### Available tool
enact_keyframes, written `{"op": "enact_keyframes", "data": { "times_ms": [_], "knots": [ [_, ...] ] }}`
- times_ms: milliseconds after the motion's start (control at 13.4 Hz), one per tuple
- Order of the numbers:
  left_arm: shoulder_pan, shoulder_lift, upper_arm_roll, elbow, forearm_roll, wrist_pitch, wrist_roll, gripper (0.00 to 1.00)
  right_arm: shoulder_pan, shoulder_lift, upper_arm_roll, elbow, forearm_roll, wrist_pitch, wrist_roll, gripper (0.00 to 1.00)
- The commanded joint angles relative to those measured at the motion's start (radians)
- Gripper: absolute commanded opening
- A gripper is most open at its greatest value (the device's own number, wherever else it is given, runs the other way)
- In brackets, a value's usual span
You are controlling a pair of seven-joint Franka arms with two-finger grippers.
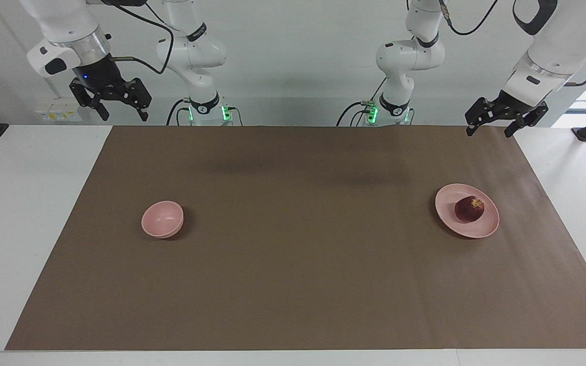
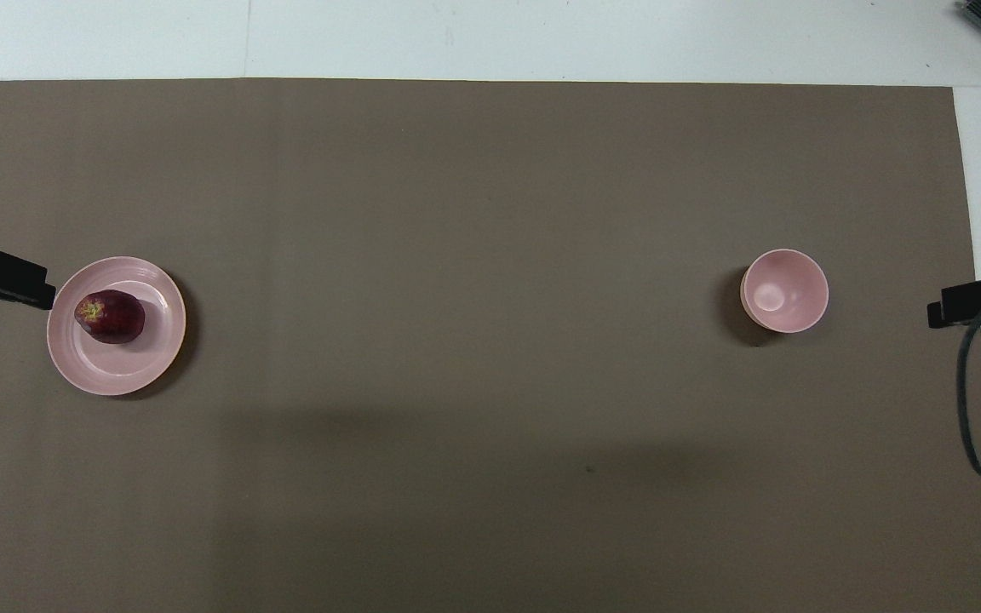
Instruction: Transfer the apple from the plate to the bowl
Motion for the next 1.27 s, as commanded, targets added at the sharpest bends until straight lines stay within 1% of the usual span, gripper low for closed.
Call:
{"op": "enact_keyframes", "data": {
  "times_ms": [0, 149, 298, 522, 746, 969, 1193],
  "knots": [
    [0.005, -0.028, 0.003, -0.026, -0.012, -0.023, 0.004, 1.00, -0.015, -0.006, 0.008, -0.001, 0.003, 0.003, -0.024, 1.00],
    [0.001, -0.028, 0.003, -0.025, -0.012, -0.023, 0.007, 1.00, -0.015, -0.006, 0.009, -0.001, 0.003, 0.003, -0.022, 1.00],
    [0.010, -0.029, 0.004, -0.026, -0.010, -0.062, 0.013, 1.00, -0.015, -0.006, 0.008, -0.002, 0.003, 0.003, -0.024, 1.00],
    [0.010, -0.026, 0.009, -0.023, -0.012, -0.050, 0.019, 1.00, -0.015, -0.006, 0.008, -0.002, 0.003, 0.003, -0.024, 1.00],
    [0.025, -0.014, 0.010, -0.031, -0.012, -0.016, 0.083, 1.00, -0.015, -0.006, 0.009, -0.002, 0.003, 0.003, -0.024, 1.00],
    [0.054, 0.023, 0.010, -0.037, -0.013, 0.027, 0.149, 1.00, -0.015, -0.007, 0.009, -0.002, 0.003, 0.001, -0.024, 1.00],
    [0.079, 0.046, 0.010, -0.075, -0.013, 0.087, 0.221, 1.00, -0.015, -0.007, 0.008, -0.002, 0.003, 0.001, -0.024, 1.00]
  ]
}}
